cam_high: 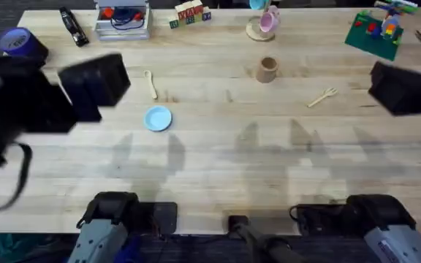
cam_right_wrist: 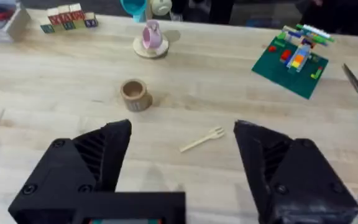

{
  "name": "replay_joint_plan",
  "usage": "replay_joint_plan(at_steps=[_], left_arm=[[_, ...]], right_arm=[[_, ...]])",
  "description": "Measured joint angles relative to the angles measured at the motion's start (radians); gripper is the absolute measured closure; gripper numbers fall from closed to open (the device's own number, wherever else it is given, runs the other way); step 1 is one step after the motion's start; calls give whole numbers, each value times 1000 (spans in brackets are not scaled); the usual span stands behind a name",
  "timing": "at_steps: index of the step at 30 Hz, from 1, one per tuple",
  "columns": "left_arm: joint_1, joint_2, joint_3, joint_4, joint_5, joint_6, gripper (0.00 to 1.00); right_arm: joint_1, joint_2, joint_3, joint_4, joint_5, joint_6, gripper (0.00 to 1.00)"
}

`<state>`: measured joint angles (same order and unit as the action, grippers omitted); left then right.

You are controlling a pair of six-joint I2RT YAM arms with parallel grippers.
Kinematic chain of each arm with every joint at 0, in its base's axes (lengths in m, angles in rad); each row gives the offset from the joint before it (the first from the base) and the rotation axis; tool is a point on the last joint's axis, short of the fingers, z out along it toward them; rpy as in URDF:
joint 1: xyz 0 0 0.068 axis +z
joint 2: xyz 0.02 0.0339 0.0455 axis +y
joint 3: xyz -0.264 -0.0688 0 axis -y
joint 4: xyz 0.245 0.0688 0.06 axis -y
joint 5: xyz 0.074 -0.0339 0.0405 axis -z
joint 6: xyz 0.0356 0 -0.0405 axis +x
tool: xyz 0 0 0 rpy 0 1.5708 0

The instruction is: Pick up a utensil and set it on the pink plate, then put the other utensil in the container.

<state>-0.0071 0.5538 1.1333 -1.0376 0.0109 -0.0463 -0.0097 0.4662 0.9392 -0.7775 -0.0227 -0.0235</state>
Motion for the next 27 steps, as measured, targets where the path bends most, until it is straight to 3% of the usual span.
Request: replay_joint_plan(at_steps=[9,16,27], left_arm=[[0,312,281,-205,0,-56,7],[0,504,455,-363,0,-66,6],[0,625,505,-393,0,-68,5]], right_arm=[[0,217,237,-173,0,0,5],[0,283,276,-270,0,0,5],[0,297,276,-270,0,0,6]])
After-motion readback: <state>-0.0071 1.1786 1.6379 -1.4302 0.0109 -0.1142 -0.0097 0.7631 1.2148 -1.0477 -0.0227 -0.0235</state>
